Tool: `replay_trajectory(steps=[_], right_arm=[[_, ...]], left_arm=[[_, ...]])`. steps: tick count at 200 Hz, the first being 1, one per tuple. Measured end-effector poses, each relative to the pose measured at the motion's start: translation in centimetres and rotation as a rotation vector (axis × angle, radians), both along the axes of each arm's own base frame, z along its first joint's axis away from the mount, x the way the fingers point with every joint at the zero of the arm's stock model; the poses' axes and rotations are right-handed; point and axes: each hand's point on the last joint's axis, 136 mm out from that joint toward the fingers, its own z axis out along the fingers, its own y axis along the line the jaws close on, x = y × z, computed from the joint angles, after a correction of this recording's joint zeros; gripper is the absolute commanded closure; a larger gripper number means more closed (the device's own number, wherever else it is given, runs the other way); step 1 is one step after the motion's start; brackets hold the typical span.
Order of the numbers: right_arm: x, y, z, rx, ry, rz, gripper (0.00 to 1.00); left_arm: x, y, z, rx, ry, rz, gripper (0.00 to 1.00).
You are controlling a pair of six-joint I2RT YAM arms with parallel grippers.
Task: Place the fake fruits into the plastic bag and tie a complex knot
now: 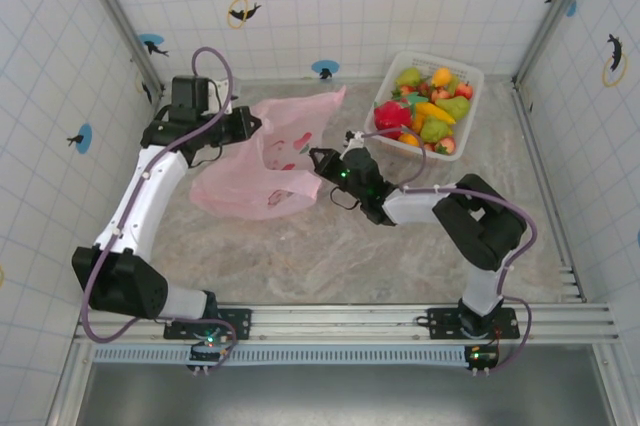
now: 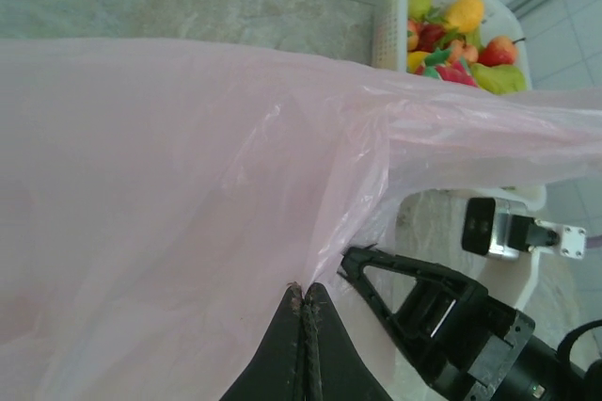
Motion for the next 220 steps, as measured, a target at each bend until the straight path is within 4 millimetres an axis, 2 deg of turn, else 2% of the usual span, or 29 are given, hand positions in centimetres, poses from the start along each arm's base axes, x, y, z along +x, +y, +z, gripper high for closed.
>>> replay_trajectory(steps=[27,57,84,87,95,138,189,220], right_arm=[[-0.8,-1.9,-1.2,-0.094,0.034,-0.038,1.00],[-1.7,-4.3,-1.0,-0.170,0.035,-0.080,1.00],[-1.9,-4.9,-1.2,-0.207,0.035,-0.086,1.00],[-1.9,-4.9,-1.2,-0.209,0.036,-0.083,1.00],[-2.0,-4.8,-1.3,-0.210,0.036,-0.077,1.00],[-2.7,-3.8,-1.8,-0.205,0.049,-0.024,1.00],[-3.3,-2.8,-1.5,-0.190,0.049,0.004,1.00],[-3.2,-2.3,-0.7,-0.177,0.037,0.010,1.00]], left_arm=[[0.4,1.2,1.2,0.063,-0.032,0.040,1.00],[0.7,2.9,2.3,0.147,-0.060,0.105,1.00],[0.9,3.6,2.6,0.179,-0.069,0.133,1.00],[0.9,3.6,2.6,0.177,-0.068,0.131,0.97],[0.8,3.2,2.4,0.164,-0.066,0.115,0.88],[-1.0,-1.0,-0.4,0.081,-0.001,-0.041,0.52],[-3.1,-3.6,-2.3,0.116,0.037,-0.103,0.35],[-5.7,-6.5,-3.8,0.152,0.060,-0.154,0.31]])
